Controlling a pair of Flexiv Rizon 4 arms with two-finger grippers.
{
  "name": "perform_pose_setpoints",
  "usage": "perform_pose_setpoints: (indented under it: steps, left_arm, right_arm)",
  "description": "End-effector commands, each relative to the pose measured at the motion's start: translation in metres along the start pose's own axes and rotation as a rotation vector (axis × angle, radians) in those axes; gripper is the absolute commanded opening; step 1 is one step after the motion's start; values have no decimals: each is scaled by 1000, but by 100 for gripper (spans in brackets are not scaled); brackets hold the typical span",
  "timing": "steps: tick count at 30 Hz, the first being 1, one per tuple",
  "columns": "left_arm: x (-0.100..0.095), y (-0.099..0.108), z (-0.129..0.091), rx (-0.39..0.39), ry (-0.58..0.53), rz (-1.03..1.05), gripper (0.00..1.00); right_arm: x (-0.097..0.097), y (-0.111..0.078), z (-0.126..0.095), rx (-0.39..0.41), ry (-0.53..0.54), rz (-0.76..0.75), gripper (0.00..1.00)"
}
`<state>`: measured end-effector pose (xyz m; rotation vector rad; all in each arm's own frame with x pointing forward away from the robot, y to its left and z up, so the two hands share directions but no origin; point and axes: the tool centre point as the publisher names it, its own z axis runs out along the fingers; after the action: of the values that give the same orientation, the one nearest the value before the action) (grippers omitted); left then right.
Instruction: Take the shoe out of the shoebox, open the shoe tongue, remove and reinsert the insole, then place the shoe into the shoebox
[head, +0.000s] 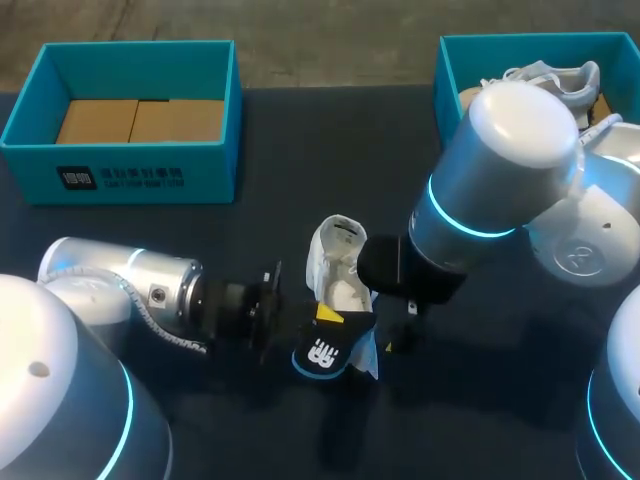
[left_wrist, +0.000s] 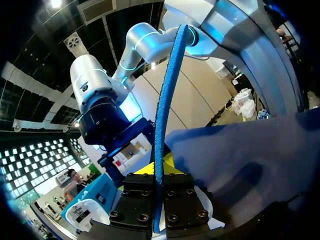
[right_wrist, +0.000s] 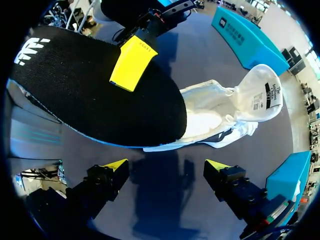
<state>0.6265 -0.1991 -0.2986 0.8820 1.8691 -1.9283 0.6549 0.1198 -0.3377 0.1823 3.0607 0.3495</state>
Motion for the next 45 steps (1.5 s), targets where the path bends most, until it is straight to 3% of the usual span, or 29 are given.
perform_pose_setpoints:
  steps: [1,9,45]
  left_arm:
    - [1,1,3,-14,-6,1,0]
    - [4,6,5,-17,-11,-22,0]
    - [-7,44,-2,-192,-83,-6,0]
  right_arm:
    - [1,0,1,1,-3,0,100]
    - [1,0,1,1,-3,0,100]
    - [1,0,1,1,-3,0,100]
